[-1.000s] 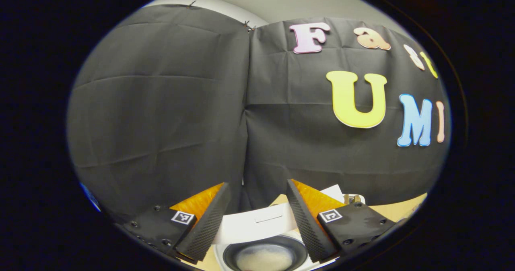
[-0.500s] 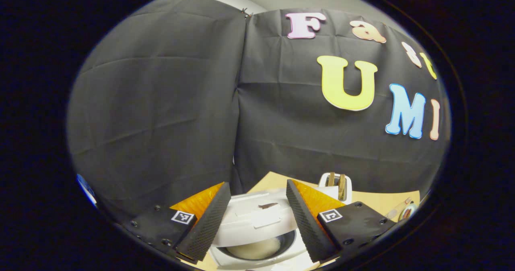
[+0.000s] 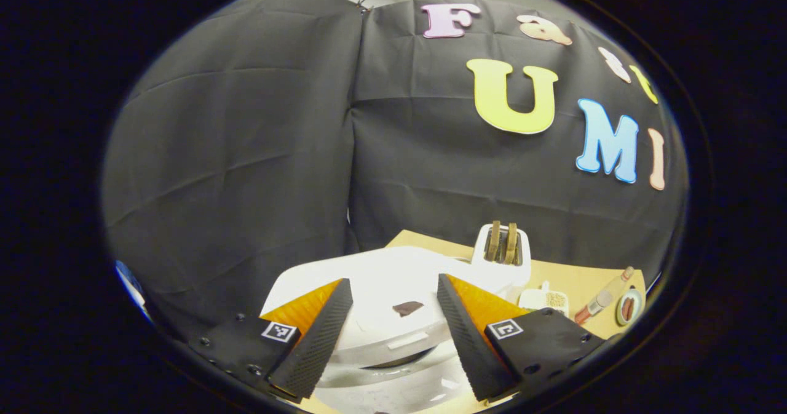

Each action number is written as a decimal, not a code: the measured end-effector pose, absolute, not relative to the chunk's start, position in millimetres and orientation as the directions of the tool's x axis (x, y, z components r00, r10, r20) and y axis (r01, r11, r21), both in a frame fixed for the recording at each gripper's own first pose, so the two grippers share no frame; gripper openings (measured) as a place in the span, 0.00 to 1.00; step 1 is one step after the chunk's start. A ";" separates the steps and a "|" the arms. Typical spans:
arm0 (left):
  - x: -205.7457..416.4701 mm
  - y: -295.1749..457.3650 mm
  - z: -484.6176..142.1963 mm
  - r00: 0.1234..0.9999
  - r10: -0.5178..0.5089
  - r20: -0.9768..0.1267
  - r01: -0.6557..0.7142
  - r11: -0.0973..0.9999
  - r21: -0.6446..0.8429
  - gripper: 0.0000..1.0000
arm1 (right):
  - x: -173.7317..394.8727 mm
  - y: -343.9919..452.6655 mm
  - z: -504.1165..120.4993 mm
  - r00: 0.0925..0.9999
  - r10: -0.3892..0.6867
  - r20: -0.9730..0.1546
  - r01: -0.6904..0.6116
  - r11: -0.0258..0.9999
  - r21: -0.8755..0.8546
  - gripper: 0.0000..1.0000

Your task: Close the left gripper, press the button to open the rice cooker; take a wooden spoon from the chopstick holder with the right hand, scoop a spoonful of rice and pour it into the rice cooker, then put the wooden spoon back into the chopstick holder.

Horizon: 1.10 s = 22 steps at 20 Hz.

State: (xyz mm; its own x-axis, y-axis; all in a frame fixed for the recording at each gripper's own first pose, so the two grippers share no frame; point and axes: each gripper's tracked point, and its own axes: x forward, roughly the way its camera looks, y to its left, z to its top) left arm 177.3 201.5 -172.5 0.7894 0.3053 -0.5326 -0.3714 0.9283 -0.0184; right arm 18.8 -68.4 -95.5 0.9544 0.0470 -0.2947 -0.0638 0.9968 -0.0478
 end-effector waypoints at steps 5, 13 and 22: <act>164.1 191.1 -196.3 0.775 0.290 -0.562 -0.357 0.934 -0.009 0.97 | 16.9 -66.7 -95.7 0.954 0.049 -0.296 -0.065 0.997 -0.045 0.98; 151.5 176.1 -229.3 0.747 0.266 -0.609 -0.324 0.946 0.016 0.99 | 15.9 -55.5 -94.9 0.954 0.052 -0.295 -0.069 0.997 -0.046 0.98; 143.8 172.3 -246.4 0.706 0.228 -0.670 -0.309 0.951 -0.002 0.99 | 16.8 -40.6 -94.3 0.954 0.055 -0.295 -0.068 0.997 -0.035 0.98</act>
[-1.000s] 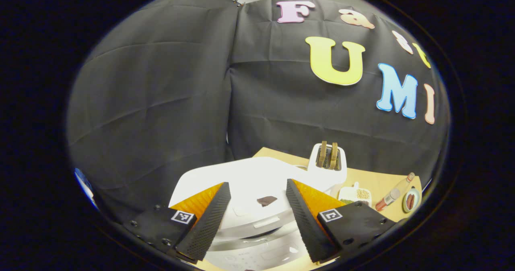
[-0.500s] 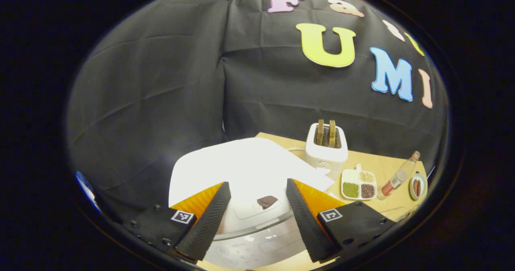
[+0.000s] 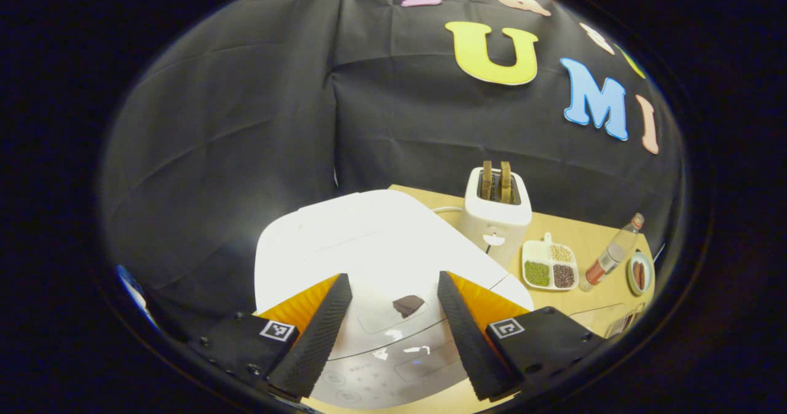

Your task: Close the left gripper, press the button to open the rice cooker; take a wooden spoon from the chopstick holder with the right hand, scoop a spoonful of rice and pour it into the rice cooker, then put the wooden spoon back into the chopstick holder.

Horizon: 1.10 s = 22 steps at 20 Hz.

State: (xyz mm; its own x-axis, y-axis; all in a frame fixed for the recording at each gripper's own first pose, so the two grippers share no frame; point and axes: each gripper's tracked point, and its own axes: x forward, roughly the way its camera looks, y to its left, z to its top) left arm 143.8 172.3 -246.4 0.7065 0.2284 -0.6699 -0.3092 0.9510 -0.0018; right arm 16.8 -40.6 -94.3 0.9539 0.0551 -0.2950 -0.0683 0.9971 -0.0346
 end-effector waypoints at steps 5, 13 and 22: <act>146.6 166.7 -239.8 0.765 0.202 -0.612 -0.219 0.975 0.048 1.00 | 16.3 -23.1 -82.5 0.959 0.080 -0.271 -0.087 0.996 -0.012 0.98; 113.5 143.8 -158.3 0.913 0.141 -0.384 -0.149 0.989 0.008 0.98 | 17.0 3.9 -49.1 0.969 0.120 -0.214 -0.120 0.993 0.016 0.98; 31.2 84.0 -34.3 0.995 0.025 -0.095 -0.028 0.999 -0.035 0.98 | 8.5 23.9 -19.9 0.981 0.123 -0.150 -0.114 0.991 0.068 0.98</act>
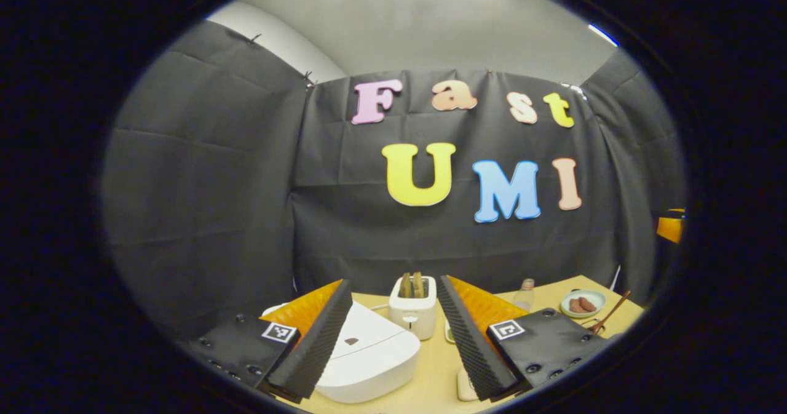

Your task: Close the left gripper, press the button to open the rice cooker; take a wooden spoon from the chopstick holder with the right hand, scoop a spoonful of rice and pour it into the rice cooker, then put the wooden spoon back into the chopstick holder.

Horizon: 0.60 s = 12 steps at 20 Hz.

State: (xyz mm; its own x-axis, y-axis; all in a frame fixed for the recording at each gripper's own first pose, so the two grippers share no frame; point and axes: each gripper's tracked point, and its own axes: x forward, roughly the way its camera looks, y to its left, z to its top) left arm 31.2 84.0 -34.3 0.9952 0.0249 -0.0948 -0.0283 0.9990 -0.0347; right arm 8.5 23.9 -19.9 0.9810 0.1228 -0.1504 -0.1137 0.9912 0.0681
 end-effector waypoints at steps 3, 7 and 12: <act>5.8 70.3 -12.3 0.999 0.017 -0.032 -0.018 0.999 -0.034 0.98 | -0.6 34.3 -13.5 0.984 0.138 -0.116 -0.131 0.990 0.059 0.98; -14.9 47.2 3.2 1.000 -0.010 -0.009 0.010 0.999 -0.045 0.99 | -14.5 36.6 -11.6 0.989 0.118 -0.092 -0.115 0.993 0.039 0.98; -27.3 39.8 3.9 1.000 -0.002 0.014 0.003 1.000 -0.022 0.99 | -22.5 46.6 -15.8 0.986 0.136 -0.092 -0.128 0.988 0.092 0.98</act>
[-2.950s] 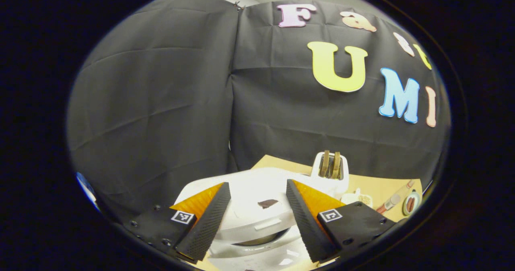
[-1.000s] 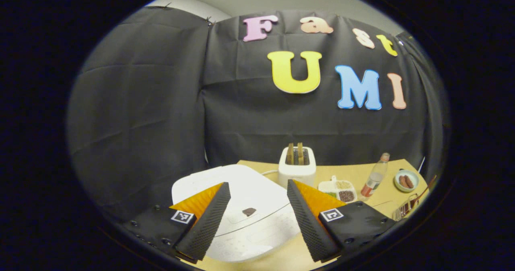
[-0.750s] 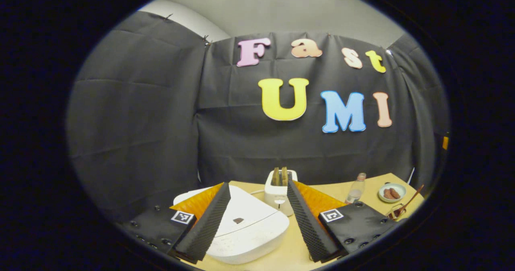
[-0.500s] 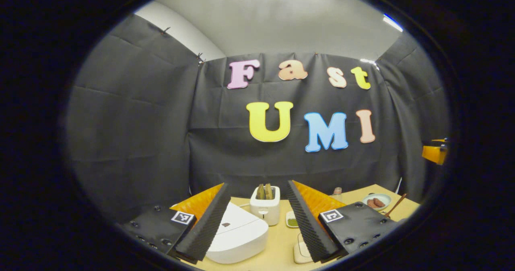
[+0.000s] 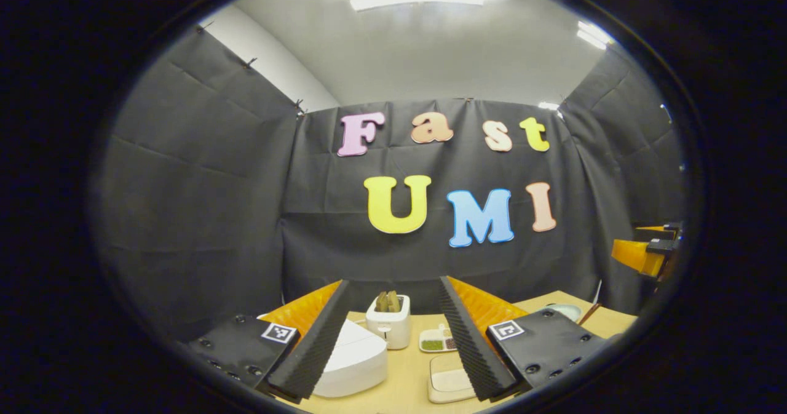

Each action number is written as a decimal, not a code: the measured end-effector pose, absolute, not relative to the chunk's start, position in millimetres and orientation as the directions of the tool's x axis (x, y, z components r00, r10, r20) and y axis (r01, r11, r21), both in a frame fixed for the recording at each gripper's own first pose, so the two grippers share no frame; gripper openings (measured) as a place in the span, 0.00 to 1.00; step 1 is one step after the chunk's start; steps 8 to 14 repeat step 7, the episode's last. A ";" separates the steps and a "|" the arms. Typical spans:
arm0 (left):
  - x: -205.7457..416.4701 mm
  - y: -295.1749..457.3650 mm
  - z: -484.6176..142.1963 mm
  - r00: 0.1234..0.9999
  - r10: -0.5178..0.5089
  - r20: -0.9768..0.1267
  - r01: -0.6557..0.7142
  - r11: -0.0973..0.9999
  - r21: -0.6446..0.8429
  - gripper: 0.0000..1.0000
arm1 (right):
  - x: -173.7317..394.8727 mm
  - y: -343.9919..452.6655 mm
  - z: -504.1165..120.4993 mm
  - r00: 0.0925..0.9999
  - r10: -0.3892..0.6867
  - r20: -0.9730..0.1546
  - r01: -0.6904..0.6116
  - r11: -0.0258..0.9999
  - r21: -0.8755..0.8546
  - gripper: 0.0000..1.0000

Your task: Close the left gripper, press the button to open the rice cooker; take a wooden spoon from the chopstick holder with the right hand, scoop a spoonful of rice and pour it into the rice cooker, then put the wooden spoon back into the chopstick holder.

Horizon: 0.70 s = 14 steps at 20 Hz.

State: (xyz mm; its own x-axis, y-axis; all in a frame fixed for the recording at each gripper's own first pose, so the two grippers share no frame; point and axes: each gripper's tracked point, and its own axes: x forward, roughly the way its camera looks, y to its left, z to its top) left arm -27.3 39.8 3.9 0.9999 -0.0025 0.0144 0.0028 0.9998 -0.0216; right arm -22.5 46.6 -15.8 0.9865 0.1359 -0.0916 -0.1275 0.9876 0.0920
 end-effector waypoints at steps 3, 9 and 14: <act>-28.0 35.6 6.3 1.000 -0.001 0.025 0.002 0.999 -0.035 0.99 | -18.9 42.7 -13.9 0.989 0.124 -0.081 -0.117 0.990 0.085 0.98; -25.8 39.8 9.3 0.999 0.013 0.033 -0.011 0.999 -0.046 0.99 | -17.8 39.8 -10.4 0.991 0.119 -0.065 -0.114 0.990 0.081 0.98; -25.8 39.8 9.3 0.999 0.013 0.033 -0.011 0.999 -0.046 0.99 | -17.8 39.8 -10.4 0.991 0.119 -0.065 -0.114 0.990 0.081 0.98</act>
